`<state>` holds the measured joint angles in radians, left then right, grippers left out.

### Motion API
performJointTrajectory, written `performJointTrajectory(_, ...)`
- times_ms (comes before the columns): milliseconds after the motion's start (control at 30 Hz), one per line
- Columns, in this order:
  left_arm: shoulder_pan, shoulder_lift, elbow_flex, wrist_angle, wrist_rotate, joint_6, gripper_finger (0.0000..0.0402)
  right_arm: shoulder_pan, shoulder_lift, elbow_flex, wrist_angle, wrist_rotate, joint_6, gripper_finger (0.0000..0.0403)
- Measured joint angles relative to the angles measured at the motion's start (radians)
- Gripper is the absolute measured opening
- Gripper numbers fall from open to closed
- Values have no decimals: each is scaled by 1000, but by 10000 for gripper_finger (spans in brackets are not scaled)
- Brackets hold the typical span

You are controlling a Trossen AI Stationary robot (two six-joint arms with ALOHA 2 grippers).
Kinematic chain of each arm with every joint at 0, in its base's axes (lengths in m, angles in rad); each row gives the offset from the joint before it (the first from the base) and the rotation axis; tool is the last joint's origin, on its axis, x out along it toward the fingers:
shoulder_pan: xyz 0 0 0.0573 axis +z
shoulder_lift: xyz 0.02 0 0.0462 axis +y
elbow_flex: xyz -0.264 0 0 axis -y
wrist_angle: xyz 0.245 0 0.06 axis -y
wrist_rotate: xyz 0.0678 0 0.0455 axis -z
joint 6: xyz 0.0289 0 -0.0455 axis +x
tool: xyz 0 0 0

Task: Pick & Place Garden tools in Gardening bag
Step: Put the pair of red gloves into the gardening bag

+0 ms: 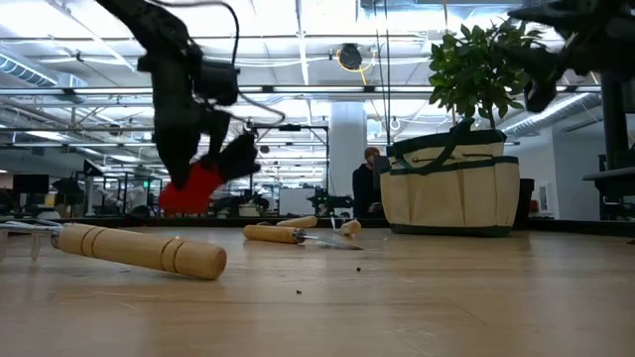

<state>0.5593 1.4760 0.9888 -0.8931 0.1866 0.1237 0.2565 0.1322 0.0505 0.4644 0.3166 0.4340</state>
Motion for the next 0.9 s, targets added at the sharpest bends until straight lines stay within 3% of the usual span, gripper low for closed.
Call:
performJointTrajectory(200, -66, -119, 64, 137, 190, -373, 24, 0, 11, 0, 167, 0, -119, 166)
performJointTrajectory(467, -229, -161, 113, 565, 204, -792, 23, 0, 187, 51, 221, -34, -122, 166)
performJointTrajectory(700, -351, -152, 117, 878, 74, -913, 23, 0, 488, 256, 222, -85, -259, 166)
performJointTrajectory(900, -445, -153, 116, 947, -53, -897, 23, -2, 720, 452, 190, -78, -390, 167)
